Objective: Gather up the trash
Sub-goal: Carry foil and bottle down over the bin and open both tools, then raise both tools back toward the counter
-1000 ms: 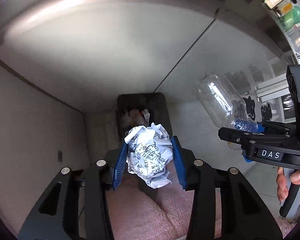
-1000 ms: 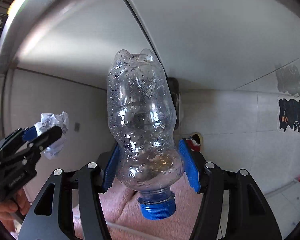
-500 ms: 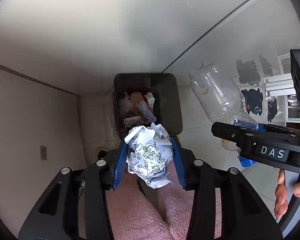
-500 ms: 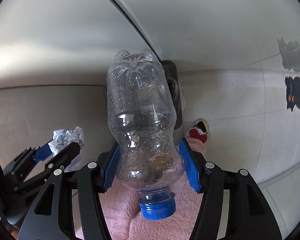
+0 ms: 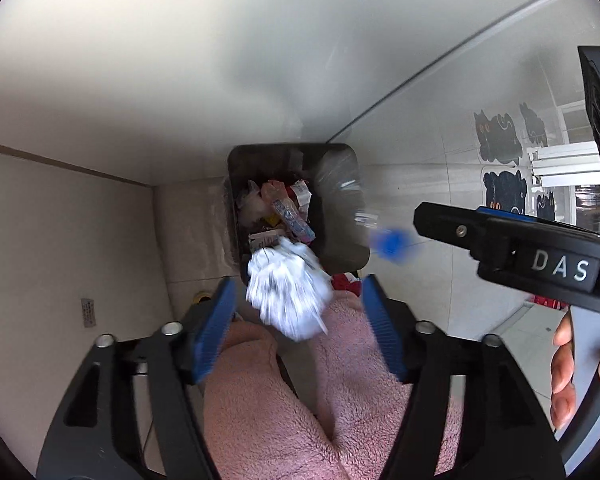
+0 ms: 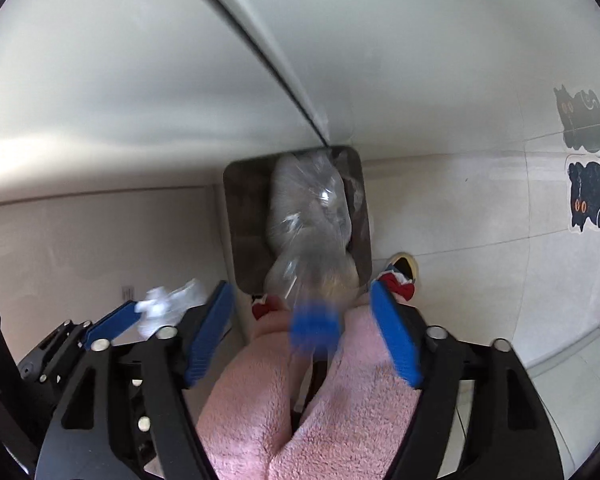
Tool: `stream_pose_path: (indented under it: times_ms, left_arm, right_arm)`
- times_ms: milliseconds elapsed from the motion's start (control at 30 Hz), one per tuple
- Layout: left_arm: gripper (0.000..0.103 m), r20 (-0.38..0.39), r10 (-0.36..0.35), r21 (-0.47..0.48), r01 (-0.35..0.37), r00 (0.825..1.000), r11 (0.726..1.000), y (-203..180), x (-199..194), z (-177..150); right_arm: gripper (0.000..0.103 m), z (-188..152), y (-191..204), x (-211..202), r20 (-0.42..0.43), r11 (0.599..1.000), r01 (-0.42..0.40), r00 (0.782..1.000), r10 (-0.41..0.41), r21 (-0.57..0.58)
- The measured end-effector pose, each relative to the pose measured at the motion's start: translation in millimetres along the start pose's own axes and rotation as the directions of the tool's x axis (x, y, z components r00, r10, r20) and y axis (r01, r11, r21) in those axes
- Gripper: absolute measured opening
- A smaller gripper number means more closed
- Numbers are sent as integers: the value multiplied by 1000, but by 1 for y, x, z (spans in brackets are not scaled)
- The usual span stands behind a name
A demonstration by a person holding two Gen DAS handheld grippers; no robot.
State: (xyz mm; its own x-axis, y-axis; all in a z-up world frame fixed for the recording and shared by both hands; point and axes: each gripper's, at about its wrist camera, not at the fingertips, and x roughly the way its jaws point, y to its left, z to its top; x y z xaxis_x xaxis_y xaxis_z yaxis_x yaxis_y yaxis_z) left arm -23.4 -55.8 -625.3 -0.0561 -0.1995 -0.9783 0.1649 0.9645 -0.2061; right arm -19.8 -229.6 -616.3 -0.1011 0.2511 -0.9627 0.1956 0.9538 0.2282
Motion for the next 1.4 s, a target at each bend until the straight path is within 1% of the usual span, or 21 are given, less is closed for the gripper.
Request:
stream_pose_path:
  times_ms: [67, 100, 133, 167, 233, 333, 433, 533, 700, 867, 1000, 1067, 1233, 1400]
  left_arm:
    - [72, 12, 3, -2, -3, 1000, 1000, 1, -7, 1]
    - [77, 19, 5, -3, -5, 1000, 1000, 1, -10, 2]
    - [79, 26, 5, -2, -5, 1000, 1000, 0, -15, 2]
    - [81, 33, 4, -1, -4, 999, 1000, 0, -20, 1]
    - [88, 51, 2, 2, -3, 999, 1000, -2, -32, 0]
    - [90, 74, 0, 6, 0, 997, 1000, -4, -52, -3]
    - [93, 101, -7, 15, 5, 995, 1000, -6, -76, -9]
    - [95, 133, -18, 30, 14, 991, 999, -7, -103, -16]
    - [95, 209, -32, 34, 25, 977, 999, -10, -155, -29]
    - [95, 267, -21, 27, 14, 964, 1000, -10, -201, -36]
    - [95, 326, -19, 30, 9, 945, 999, -12, -234, -37]
    - [95, 353, -15, 26, 6, 936, 1000, -12, -249, -35]
    - [95, 407, -3, 8, 0, 913, 1000, -5, -280, -22]
    - [95, 446, 24, -16, -19, 895, 1000, 5, -299, 4]
  right_arm:
    - [76, 0, 2, -5, 9, 1000, 6, 1000, -5, -5]
    - [76, 0, 3, -8, 13, 1000, 10, 1000, -10, -9]
    - [77, -1, 4, -11, 17, 1000, 15, 1000, -15, -11]
    - [82, -2, 4, -14, 23, 1000, 19, 1000, -19, -13]
    - [89, -5, 7, -23, 43, 1000, 26, 999, -25, -13]
    - [94, -8, 8, -45, 82, 999, 33, 996, -31, -19]
    - [95, -10, 6, -66, 109, 999, 27, 994, -24, -23]
    - [96, -20, 6, -95, 150, 999, 26, 989, -21, -34]
    - [96, -38, 5, -143, 222, 999, 25, 975, -15, -45]
    - [96, -54, 6, -189, 298, 997, 37, 954, -17, -61]
    - [97, -60, 10, -224, 356, 997, 38, 934, -10, -71]
    - [100, -59, 12, -237, 379, 996, 32, 925, 1, -80]
    - [100, -49, 25, -270, 433, 994, 22, 901, 28, -111]
    - [99, -20, 37, -288, 462, 991, 30, 886, 35, -132]
